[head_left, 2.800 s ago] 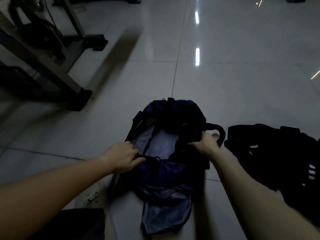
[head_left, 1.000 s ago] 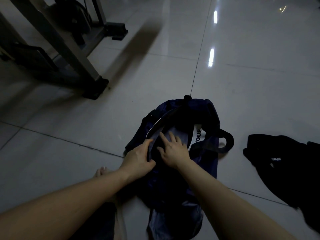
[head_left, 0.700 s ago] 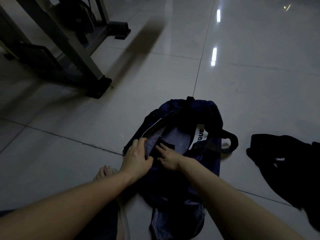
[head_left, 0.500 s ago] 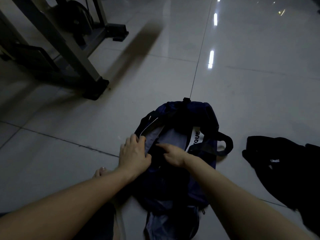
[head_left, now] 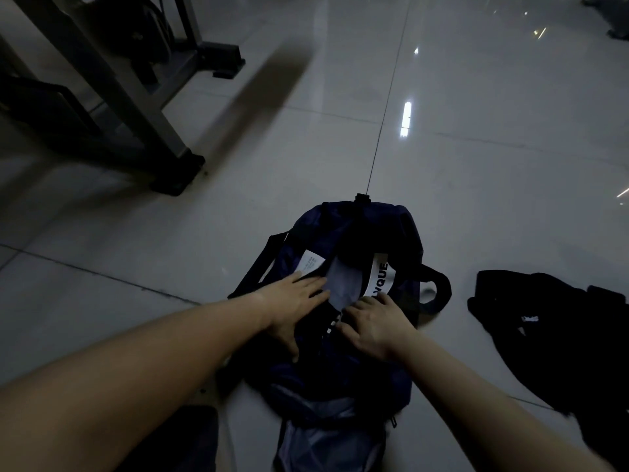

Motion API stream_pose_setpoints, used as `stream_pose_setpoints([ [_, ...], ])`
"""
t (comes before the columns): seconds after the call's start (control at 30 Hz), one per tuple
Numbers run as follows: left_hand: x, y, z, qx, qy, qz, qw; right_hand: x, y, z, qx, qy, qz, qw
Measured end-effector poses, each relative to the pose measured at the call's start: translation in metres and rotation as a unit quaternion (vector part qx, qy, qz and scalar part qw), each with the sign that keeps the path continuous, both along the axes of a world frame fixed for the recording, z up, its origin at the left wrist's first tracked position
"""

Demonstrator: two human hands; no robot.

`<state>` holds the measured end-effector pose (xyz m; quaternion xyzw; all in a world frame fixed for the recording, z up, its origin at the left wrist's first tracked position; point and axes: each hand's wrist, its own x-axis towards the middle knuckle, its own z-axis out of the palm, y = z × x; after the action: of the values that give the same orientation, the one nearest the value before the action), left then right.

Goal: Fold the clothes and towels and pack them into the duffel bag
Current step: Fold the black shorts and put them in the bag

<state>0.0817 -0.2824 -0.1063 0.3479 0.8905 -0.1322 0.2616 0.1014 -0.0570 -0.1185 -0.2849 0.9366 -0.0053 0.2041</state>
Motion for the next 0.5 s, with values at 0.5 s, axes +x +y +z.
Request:
stream_pose_setpoints([
  [0.5, 0.013, 0.018, -0.013, -0.05, -0.004, 0.021, 0.998, 0.0, 0.007, -0.019, 0.02, 0.016, 0.009, 1.0],
])
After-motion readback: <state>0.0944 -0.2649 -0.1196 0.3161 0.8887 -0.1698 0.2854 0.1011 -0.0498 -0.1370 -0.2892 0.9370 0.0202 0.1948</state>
